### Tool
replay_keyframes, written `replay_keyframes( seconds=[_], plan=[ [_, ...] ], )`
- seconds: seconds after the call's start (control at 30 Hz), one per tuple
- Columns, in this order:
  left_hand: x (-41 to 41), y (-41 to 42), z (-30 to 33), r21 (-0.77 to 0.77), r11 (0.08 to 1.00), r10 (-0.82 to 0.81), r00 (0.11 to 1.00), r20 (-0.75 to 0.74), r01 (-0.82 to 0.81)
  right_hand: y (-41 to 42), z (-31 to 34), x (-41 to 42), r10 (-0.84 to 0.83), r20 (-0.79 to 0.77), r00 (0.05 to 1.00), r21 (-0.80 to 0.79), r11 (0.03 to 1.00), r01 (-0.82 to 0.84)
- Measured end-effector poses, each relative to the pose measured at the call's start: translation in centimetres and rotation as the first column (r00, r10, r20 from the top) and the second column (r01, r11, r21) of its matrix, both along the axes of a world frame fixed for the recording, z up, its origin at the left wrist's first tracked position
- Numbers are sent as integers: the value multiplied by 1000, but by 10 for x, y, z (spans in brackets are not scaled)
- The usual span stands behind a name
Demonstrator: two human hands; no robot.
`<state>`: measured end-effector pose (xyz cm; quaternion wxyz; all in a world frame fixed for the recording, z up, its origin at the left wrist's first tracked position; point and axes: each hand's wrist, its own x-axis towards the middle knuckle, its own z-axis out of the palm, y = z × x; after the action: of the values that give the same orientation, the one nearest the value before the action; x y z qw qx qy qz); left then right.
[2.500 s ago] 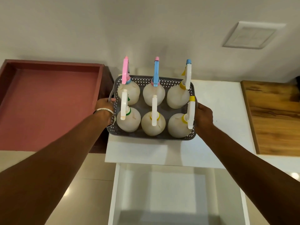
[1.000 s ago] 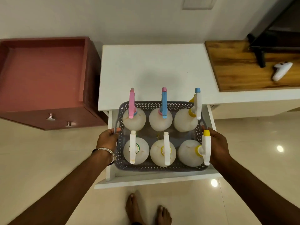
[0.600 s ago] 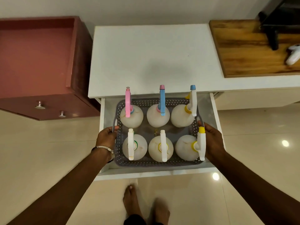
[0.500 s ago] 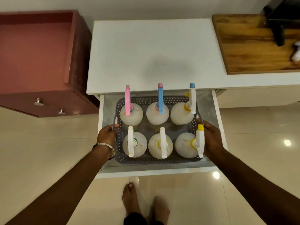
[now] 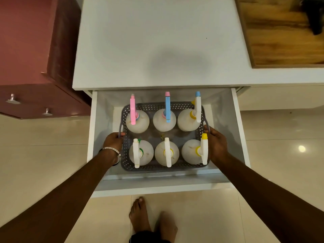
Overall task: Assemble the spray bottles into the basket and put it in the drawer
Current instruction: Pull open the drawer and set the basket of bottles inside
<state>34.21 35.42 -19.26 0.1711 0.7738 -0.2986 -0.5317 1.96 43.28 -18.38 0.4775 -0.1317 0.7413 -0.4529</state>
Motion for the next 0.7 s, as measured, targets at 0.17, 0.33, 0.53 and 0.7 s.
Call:
replay_keyframes(
  seconds=[0.17,0.33,0.53,0.7],
  plan=[
    [0,-7,-24,22,998,-57,998,23,56,-4,-26,-3,-8,-19,1000,45,999,9],
    [0,-12,-41,40,995,-91,995,46,89,-6,-46,-3,-12,-47,999,95,995,17],
    [-5,-15,-56,36,996,-83,994,67,81,-10,-59,-4,-19,-53,998,90,996,24],
    [-6,-17,-68,47,996,-85,994,64,82,-15,-67,-4,-17,-67,998,98,995,24]
  ],
)
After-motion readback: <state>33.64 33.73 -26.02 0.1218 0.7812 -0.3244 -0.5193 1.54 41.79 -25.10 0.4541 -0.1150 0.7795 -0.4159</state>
